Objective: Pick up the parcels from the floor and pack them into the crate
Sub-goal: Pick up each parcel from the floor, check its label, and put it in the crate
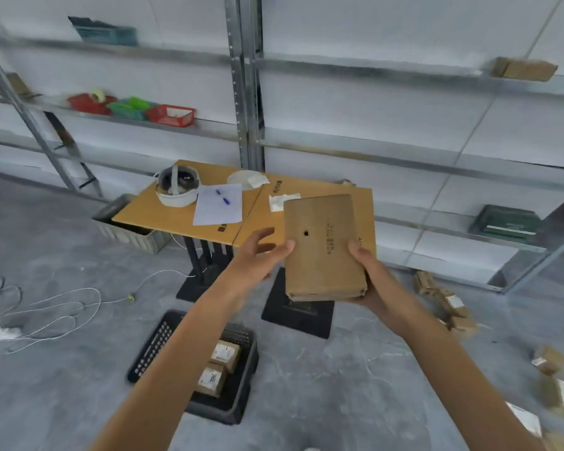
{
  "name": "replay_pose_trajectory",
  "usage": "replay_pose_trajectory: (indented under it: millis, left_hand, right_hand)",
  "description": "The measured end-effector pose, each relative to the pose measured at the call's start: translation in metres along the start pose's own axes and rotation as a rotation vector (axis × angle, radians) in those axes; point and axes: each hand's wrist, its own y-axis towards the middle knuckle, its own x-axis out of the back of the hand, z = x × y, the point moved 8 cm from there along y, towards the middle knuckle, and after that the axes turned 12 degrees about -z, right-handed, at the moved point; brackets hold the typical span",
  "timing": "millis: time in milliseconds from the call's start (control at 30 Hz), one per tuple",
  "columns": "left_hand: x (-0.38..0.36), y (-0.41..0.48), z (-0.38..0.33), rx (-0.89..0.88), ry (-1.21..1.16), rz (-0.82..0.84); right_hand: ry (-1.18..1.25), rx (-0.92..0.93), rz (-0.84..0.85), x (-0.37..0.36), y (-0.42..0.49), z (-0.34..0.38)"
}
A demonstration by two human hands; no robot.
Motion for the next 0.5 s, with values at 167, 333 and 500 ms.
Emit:
replay_pose_trajectory:
  millis: [167, 333, 500]
  left_hand:
    - [0.038, 0.033, 0.023, 0.099, -0.06, 0.068]
    - [0.057, 0.085, 0.03, 0.158, -0.113, 0.171]
    - [0.082, 0.149, 0.042, 0.23, -0.11, 0.148]
  right_hand:
    - [0.039, -0.042, 0.036, -0.045, 0.03, -0.009]
    - [0.087, -0.101, 0.117, -0.089, 0.086, -0.021]
    - [0.084, -0.163, 0.126, -0.128, 0.156, -0.038]
